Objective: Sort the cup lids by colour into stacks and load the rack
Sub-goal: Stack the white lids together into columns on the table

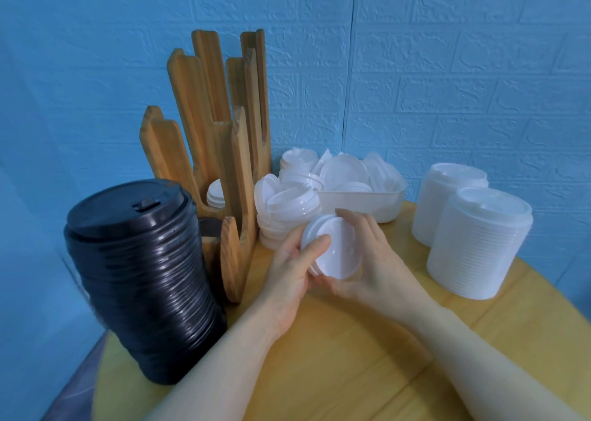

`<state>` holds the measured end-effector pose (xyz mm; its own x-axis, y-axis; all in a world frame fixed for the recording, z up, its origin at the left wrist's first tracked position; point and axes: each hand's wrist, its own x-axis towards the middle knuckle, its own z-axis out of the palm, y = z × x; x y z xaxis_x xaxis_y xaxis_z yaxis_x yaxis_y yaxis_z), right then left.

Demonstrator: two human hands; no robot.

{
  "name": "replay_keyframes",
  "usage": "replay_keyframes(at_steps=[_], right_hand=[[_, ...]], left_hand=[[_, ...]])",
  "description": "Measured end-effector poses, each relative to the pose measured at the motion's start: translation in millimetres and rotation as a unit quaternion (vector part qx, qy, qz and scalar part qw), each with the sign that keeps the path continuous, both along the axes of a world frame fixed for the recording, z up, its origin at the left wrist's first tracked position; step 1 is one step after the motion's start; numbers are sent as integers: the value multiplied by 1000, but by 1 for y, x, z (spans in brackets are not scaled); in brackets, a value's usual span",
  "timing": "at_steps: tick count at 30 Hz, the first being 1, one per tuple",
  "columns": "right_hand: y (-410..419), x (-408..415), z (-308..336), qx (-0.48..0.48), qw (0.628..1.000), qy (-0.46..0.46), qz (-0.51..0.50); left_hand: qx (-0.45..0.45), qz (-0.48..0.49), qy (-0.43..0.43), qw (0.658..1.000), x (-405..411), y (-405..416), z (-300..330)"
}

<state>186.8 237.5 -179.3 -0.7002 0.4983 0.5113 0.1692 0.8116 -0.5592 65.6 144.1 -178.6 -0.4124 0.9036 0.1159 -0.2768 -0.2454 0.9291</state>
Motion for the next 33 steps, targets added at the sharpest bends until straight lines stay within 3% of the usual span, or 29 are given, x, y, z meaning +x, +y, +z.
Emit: replay_keyframes(at_steps=[5,12,19,23,27,33], right_hand=[[8,3,-5,11,999,-11,36],[8,2,-9,-47,996,24,68],[12,7,-8,-169,979,114,4],[17,7,-10,-177,976,128,-16],[23,-9,-8,-166,981,97,-37],[24,-53,4,-183,982,-33,-19]], left_hand=[[-81,-34,28,996,-6,-6,2],[-52,32,-73,996,-8,-10,6],[-78,75,-79,991,4,-21,10],[-104,56,-72,990,11,-37,4],[-92,58,-106,988,6,-56,0],[-94,98,-111,985,7,-64,0]])
